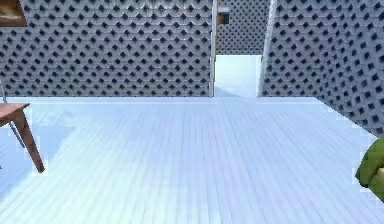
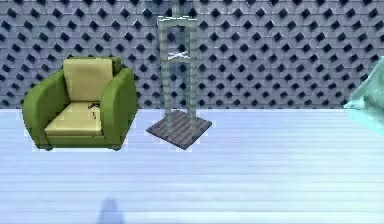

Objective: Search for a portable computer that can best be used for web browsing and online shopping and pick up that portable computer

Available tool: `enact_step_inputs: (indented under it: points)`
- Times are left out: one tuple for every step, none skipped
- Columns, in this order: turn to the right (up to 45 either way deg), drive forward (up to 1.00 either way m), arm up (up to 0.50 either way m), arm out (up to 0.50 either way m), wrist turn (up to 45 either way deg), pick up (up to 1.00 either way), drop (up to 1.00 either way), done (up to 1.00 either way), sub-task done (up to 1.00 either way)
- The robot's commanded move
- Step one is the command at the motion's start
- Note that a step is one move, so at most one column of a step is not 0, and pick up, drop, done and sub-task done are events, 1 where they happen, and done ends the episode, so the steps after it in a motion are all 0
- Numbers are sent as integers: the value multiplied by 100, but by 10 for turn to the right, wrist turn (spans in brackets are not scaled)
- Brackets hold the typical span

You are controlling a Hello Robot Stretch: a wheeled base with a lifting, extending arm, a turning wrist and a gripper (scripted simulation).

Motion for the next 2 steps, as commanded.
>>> enact_step_inputs:
  points:
    - [120, 0, 0, 0, 0, 0, 0, 0, 0]
    - [0, 100, 0, 0, 0, 0, 0, 0, 0]
